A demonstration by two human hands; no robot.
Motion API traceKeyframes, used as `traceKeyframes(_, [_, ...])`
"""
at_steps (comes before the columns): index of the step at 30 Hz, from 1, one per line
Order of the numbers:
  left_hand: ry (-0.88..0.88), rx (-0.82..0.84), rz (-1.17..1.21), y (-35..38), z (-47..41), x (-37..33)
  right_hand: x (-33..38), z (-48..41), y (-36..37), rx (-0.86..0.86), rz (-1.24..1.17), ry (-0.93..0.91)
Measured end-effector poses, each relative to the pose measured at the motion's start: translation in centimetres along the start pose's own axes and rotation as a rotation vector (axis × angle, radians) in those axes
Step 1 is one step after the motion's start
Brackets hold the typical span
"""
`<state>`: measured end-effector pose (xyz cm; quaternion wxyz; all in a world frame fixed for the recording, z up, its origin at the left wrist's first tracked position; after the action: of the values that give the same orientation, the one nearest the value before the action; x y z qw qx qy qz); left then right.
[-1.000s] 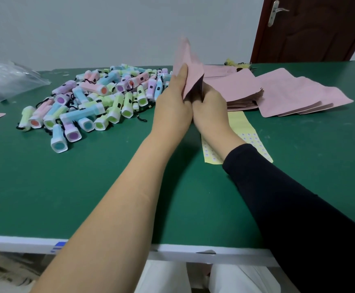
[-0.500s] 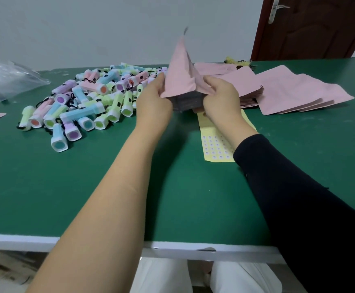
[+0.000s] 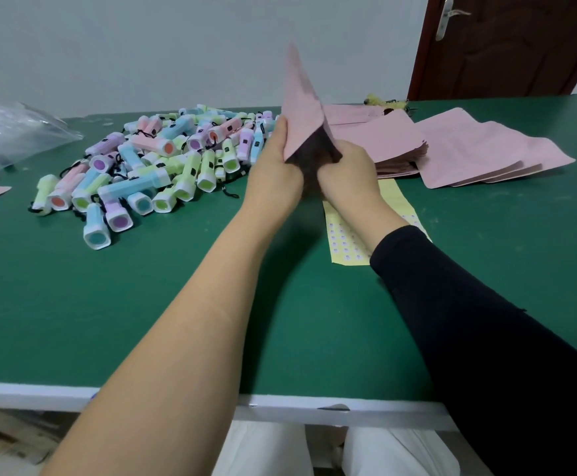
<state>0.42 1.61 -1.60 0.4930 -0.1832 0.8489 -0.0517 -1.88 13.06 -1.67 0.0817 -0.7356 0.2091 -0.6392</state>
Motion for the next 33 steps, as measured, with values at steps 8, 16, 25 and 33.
traceKeyframes(8, [-0.206,-0.092,0.211,-0.7,0.3,2.8,-1.4,-0.3,-0.5,0.023,-0.095,0.127])
traceKeyframes(16, [-0.435,-0.010,0.627,0.8,0.8,2.6,1.2,0.9,-0.8,-0.054,-0.061,-0.190])
traceKeyframes(25, [-0.350,0.485,1.040,2.3,1.8,-0.4,2.2,2.0,-0.4,-0.087,0.097,-0.347])
traceKeyframes(33, [-0.388,0.322,1.155,2.3,1.3,0.0,2.5,2.3,-0.5,-0.153,0.215,-0.356])
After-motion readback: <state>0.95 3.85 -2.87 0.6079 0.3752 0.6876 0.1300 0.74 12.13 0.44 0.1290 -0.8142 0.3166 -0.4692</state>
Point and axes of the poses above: each hand's wrist, its own z-axis away from the middle knuckle, its own y-axis out of the palm, x = y × z, the point moved 7 cm from there along -z, towards the middle knuckle, and after that the axes turned 14 degrees about y, right-handed, at the moved point
